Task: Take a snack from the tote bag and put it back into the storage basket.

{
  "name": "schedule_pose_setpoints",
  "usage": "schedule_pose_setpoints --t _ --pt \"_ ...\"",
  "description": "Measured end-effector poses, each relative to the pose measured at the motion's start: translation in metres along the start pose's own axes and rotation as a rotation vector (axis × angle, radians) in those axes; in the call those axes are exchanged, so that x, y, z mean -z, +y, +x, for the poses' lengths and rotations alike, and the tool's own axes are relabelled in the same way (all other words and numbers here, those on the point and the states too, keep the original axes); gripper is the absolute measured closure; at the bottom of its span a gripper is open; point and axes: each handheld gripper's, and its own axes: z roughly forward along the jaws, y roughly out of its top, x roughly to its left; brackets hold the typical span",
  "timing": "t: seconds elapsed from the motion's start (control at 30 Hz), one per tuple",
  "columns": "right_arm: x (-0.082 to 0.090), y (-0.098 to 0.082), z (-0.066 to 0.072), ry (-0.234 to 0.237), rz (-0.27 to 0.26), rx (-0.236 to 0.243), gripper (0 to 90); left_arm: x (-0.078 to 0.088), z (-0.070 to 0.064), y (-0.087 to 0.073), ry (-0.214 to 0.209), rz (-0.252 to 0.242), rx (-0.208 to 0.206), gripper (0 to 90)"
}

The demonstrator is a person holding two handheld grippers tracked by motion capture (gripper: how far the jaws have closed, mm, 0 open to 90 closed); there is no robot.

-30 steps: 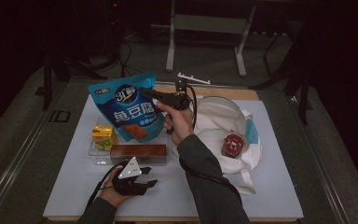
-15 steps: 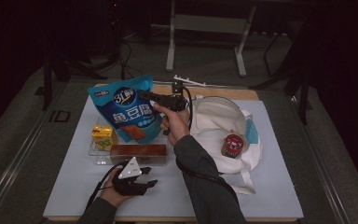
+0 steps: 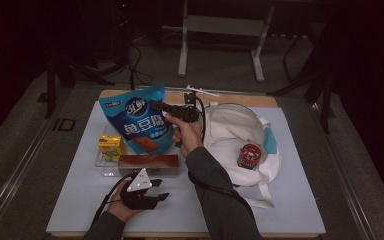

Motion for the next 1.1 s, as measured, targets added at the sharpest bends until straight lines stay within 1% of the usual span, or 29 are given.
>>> schedule_pose_setpoints --t 0.23,0.27,0.33,0.43,0.53,0.67,0.73,0.77,0.8,0.9,1.0,1.1 --pt "0.001 -0.002 -0.005 0.003 0.007 -0.003 89.1 0.000 0.000 0.000 0.000 0.000 -0.001 45.5" --pt "0.002 -0.003 -0.008 -0.002 0.003 -0.011 88.8 0.000 0.000 0.000 0.000 0.000 -0.002 45.5" --pt "0.003 -0.004 -0.010 -0.002 -0.002 -0.018 88.8 0.000 0.000 0.000 0.000 0.000 -0.002 45.5" --pt "0.008 -0.004 -0.013 -0.023 -0.008 -0.015 88.1 0.000 0.000 0.000 0.000 0.001 -0.002 45.5" --pt "0.012 -0.005 -0.016 -0.030 -0.004 -0.014 87.4 0.000 0.000 0.000 0.001 0.001 -0.002 45.4" --pt "0.021 -0.006 -0.020 -0.060 -0.006 -0.003 87.0 0.000 0.000 0.000 0.002 0.002 -0.002 45.4" --pt "0.025 -0.007 -0.020 -0.079 -0.002 0.018 87.2 0.000 0.000 0.000 0.002 0.001 -0.001 45.4" --pt "0.025 -0.007 -0.020 -0.079 -0.002 0.018 87.2 0.000 0.000 0.000 0.002 0.001 -0.001 45.4" --pt "0.028 -0.008 -0.019 -0.109 0.004 0.056 86.9 0.000 0.000 0.000 0.003 0.003 -0.001 45.4" --pt "0.033 -0.009 -0.015 -0.147 0.022 0.112 85.9 0.000 0.000 0.000 0.004 0.002 -0.003 45.4" --pt "0.038 -0.011 -0.014 -0.166 0.044 0.159 83.8 0.000 -0.001 0.000 0.006 0.005 -0.004 45.4" --pt "0.043 -0.013 -0.014 -0.173 0.071 0.194 80.6 -0.001 0.000 0.000 0.007 0.007 -0.006 45.3"
